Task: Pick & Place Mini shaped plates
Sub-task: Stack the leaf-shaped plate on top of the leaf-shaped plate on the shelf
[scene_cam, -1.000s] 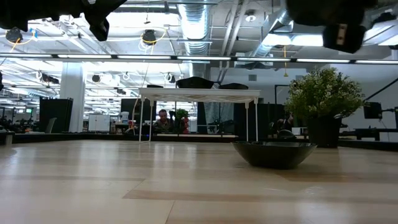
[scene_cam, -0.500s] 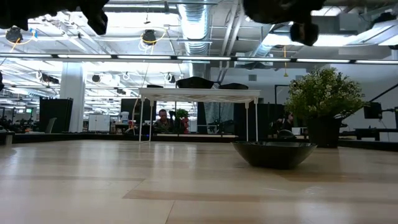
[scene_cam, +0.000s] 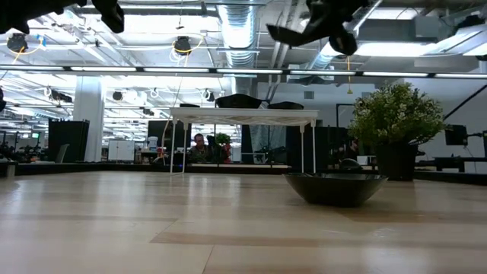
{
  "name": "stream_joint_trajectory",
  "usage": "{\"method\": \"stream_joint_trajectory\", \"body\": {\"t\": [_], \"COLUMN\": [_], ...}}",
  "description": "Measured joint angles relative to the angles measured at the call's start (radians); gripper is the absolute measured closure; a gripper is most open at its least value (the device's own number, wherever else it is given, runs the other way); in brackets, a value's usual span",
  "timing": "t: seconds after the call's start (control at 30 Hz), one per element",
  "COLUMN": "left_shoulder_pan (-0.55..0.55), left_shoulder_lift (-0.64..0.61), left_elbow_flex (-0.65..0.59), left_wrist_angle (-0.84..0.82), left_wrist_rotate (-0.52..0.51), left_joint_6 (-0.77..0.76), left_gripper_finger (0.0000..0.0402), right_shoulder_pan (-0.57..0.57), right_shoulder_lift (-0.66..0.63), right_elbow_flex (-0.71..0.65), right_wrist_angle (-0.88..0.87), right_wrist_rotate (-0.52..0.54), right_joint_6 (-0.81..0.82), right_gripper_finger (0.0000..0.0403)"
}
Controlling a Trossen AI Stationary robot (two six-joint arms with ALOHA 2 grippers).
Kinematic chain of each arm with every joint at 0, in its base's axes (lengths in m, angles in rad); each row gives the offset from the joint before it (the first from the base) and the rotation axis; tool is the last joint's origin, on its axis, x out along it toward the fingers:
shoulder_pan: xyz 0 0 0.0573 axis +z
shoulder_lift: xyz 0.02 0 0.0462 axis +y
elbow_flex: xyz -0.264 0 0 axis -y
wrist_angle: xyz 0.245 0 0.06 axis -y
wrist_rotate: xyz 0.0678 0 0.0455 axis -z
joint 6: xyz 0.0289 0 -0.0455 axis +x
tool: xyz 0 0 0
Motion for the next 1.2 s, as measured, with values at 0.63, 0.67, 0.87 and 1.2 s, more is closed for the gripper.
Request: {"method": "stream_joint_trajectory", "body": {"t": [0.63,0.67,0.87,1.2], "left_shoulder_pan": [0.000,0.000,0.000,0.000], "left_shoulder_lift": [-0.001,-0.001,-0.001,-0.001], "left_elbow_flex": [0.000,0.000,0.000,0.000], "left_wrist_angle": [-0.123,-0.122,-0.122,-0.120], "left_wrist_rotate": [0.043,0.043,0.044,0.044], "left_joint_6": [0.087,0.102,0.108,0.108], "left_gripper_finger": [0.0229,0.0229,0.0229,0.0229], "right_shoulder_pan": [-0.328,-0.339,-0.388,-0.427], "right_shoulder_lift": [0.446,0.465,0.557,0.584], "right_elbow_flex": [0.535,0.556,0.657,0.676], "right_wrist_angle": [-0.436,-0.461,-0.562,-0.568], "right_wrist_rotate": [-0.142,-0.152,-0.184,-0.235], "right_joint_6": [-0.398,-0.425,-0.565,-0.600], "right_gripper_finger": [0.0403,0.0403,0.0403,0.0403]}}
